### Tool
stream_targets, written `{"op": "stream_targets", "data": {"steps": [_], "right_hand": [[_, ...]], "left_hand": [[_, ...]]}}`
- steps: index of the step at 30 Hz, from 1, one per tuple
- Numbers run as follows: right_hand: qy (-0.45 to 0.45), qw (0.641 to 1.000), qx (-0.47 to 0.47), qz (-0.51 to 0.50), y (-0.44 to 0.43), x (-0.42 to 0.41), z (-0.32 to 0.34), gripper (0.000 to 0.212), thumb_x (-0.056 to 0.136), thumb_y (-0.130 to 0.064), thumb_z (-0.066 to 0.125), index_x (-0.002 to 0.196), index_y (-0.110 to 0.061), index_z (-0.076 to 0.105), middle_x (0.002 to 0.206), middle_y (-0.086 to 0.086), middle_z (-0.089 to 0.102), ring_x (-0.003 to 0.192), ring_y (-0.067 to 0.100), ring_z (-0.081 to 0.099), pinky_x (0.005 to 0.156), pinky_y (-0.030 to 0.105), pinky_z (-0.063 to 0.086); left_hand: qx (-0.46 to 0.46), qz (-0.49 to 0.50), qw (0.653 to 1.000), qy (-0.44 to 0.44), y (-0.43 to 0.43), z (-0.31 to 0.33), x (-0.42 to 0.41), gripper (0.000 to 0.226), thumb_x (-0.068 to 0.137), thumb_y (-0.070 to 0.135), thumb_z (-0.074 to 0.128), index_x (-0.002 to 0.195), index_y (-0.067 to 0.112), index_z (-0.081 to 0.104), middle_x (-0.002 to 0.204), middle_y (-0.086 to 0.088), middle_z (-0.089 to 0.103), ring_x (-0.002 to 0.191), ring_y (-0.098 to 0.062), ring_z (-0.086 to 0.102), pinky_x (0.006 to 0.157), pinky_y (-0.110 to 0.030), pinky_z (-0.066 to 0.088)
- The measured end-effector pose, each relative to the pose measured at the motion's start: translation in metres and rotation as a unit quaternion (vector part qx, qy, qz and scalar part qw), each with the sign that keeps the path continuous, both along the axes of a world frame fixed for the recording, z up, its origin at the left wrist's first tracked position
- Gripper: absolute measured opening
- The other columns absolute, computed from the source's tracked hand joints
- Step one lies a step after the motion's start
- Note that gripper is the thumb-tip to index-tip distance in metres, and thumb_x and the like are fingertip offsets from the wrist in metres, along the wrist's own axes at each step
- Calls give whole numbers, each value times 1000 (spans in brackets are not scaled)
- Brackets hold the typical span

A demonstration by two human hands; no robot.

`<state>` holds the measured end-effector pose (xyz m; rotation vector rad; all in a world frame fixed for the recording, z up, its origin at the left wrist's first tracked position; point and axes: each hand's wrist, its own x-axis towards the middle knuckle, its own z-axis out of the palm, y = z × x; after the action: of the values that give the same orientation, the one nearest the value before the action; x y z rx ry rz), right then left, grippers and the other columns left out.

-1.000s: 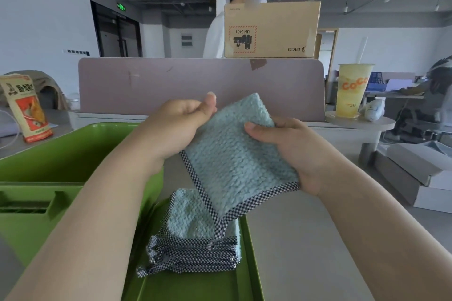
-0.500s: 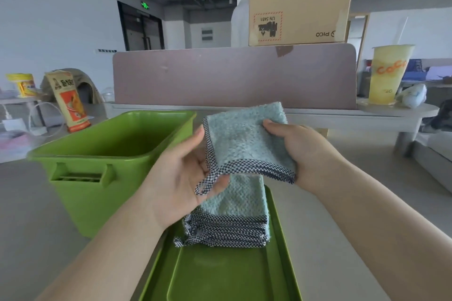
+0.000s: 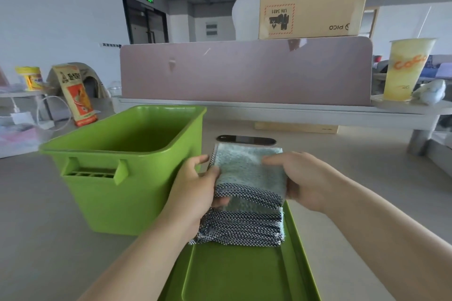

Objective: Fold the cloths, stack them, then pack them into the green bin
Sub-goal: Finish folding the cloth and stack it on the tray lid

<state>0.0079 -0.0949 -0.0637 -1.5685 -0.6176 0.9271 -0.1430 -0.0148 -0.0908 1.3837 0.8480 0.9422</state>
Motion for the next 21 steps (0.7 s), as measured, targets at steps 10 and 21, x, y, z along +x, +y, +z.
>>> {"op": "stream_targets", "data": {"steps": [10, 21], "right_hand": [[-149, 988, -41, 20, -1, -9, -10, 57, 85, -10, 66, 137, -11, 41, 107, 26, 69, 76, 27, 58, 78, 48, 56], [-216, 974, -69, -24, 3, -12, -16, 66, 83, -14, 69, 141, -15, 37, 99, 16, 67, 93, 38, 68, 82, 54, 56]], "left_hand": [[162, 22, 967, 195, 2, -5, -5, 20, 100, 20, 36, 103, 27, 55, 87, -7, 68, 39, -2, 59, 37, -17, 42], [202, -2, 956, 214, 3, -5, -8, 35, 93, 29, 53, 128, 30, 55, 62, 16, 47, 52, -4, 41, 49, -20, 33]]}}
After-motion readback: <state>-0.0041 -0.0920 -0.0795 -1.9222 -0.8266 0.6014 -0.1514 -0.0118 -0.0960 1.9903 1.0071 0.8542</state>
